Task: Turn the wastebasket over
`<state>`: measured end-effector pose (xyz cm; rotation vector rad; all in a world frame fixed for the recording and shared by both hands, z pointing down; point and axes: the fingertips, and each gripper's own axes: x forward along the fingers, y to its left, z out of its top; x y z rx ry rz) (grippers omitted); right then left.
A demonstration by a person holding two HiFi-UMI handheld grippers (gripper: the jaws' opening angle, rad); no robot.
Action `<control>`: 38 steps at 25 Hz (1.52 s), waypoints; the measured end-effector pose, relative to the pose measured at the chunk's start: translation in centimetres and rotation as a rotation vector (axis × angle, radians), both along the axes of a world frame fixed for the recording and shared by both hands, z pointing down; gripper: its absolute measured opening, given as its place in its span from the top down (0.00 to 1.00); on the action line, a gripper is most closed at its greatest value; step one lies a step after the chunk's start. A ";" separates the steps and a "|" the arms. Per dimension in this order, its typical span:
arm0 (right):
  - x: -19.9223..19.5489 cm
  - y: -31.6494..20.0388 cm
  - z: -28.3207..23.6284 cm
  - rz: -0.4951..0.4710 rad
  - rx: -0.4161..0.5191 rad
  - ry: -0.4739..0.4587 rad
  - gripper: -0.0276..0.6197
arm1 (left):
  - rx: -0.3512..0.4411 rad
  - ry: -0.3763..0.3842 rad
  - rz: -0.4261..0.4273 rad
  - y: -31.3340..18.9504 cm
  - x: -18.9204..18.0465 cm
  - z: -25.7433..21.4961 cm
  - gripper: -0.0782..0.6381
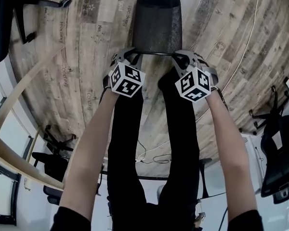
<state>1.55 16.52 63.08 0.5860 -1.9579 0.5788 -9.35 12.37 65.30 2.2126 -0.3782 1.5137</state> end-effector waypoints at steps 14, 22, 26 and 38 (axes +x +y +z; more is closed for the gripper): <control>0.0 -1.1 4.9 -0.138 0.105 0.101 0.87 | 0.136 -0.027 0.136 -1.6 0.2 4.5 0.76; -0.6 -0.8 5.8 -0.131 0.076 0.078 0.87 | 0.136 -0.023 0.156 -1.3 -0.3 5.6 0.76; -1.0 -0.8 5.7 -0.145 0.055 0.064 0.86 | 0.112 -0.030 0.137 -1.3 -0.8 5.8 0.75; -0.2 -3.2 2.6 -0.113 0.001 0.032 0.85 | -0.052 0.023 -0.197 -2.5 -2.4 2.1 0.70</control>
